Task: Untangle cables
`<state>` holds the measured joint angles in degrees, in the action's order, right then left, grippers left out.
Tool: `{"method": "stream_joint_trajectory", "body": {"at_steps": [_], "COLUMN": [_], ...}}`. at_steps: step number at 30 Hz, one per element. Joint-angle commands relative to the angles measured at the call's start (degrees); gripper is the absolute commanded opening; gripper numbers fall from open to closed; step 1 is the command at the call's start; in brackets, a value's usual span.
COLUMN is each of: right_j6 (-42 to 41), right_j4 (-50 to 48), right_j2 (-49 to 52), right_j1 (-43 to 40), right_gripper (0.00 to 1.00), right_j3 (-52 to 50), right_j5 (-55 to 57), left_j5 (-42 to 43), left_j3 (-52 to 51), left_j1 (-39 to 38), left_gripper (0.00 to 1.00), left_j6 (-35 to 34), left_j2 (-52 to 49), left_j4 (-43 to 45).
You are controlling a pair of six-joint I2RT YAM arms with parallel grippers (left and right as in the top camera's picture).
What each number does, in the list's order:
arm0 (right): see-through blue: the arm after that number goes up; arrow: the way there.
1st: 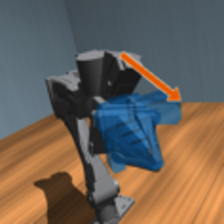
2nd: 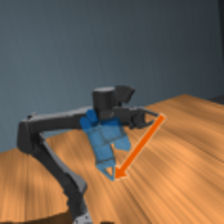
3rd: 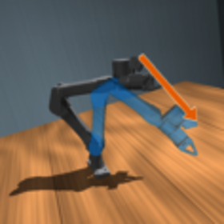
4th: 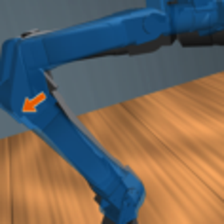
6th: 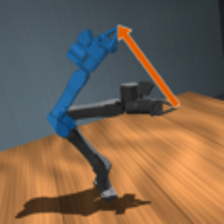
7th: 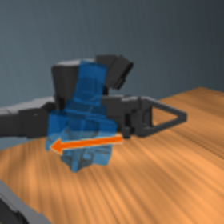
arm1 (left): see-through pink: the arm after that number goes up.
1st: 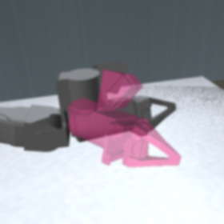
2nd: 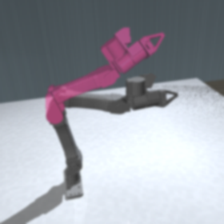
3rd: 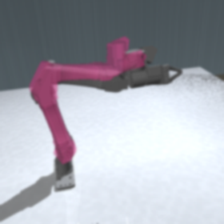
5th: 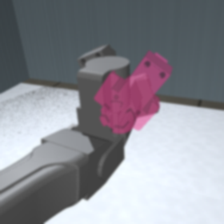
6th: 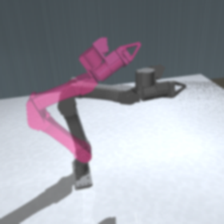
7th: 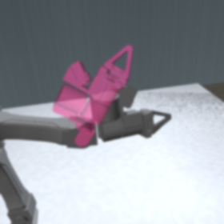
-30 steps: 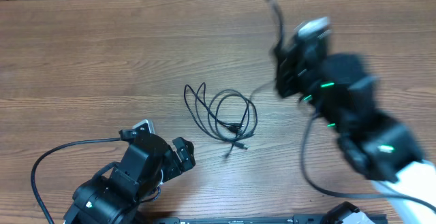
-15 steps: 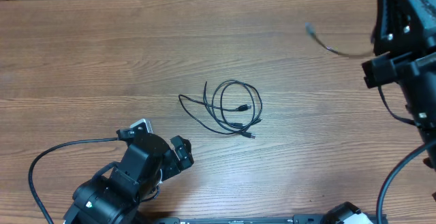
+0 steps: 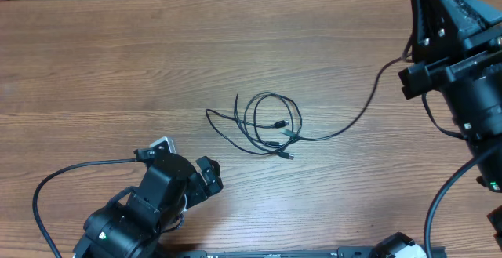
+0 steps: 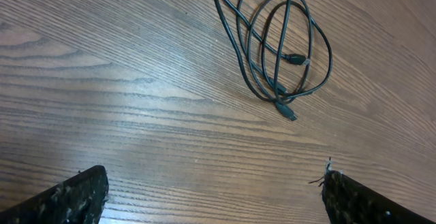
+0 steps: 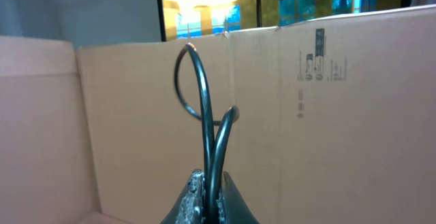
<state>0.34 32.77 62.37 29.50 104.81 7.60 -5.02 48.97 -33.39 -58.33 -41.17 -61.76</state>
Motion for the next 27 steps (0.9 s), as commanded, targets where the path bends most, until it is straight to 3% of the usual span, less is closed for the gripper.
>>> {"method": "stream_joint_trajectory", "body": {"at_steps": [1, 5, 10, 15, 20, 27], "right_j6": [6.4, 9.2, 9.2, 9.1, 8.2, -4.1], "right_j4": [0.2, -1.1, -13.3, -21.6, -16.7, -10.1], "right_j2": [0.2, 2.4, 7.7, 13.9, 20.0, 27.9], "right_j1": [0.3, -0.8, -10.1, -25.5, -39.3, -55.5], "right_gripper": [0.04, 0.04, 0.04, 0.04, 0.04, 0.04], "right_j3": [0.3, 0.3, 0.2, 0.2, -1.5, -7.3], "right_j5": [2.5, 20.2, 36.5, 37.4, 37.4, 36.8], "left_j5": [-1.1, -1.1, -1.1, -1.1, -1.1, -1.1], "left_j3": [-0.1, -0.1, -0.1, -0.1, -0.1, -0.1], "left_j1": [0.0, 0.0, 0.0, 0.0, 0.0, 0.0], "left_gripper": [1.00, 1.00, 1.00, 1.00, 1.00, 0.99], "left_j6": [0.7, 0.7, 0.7, 0.7, 0.7, 0.7], "left_j2": [-0.1, -0.1, -0.1, -0.1, -0.1, -0.1], "left_j4": [0.0, 0.0, 0.0, 0.0, 0.0, 0.0]}}
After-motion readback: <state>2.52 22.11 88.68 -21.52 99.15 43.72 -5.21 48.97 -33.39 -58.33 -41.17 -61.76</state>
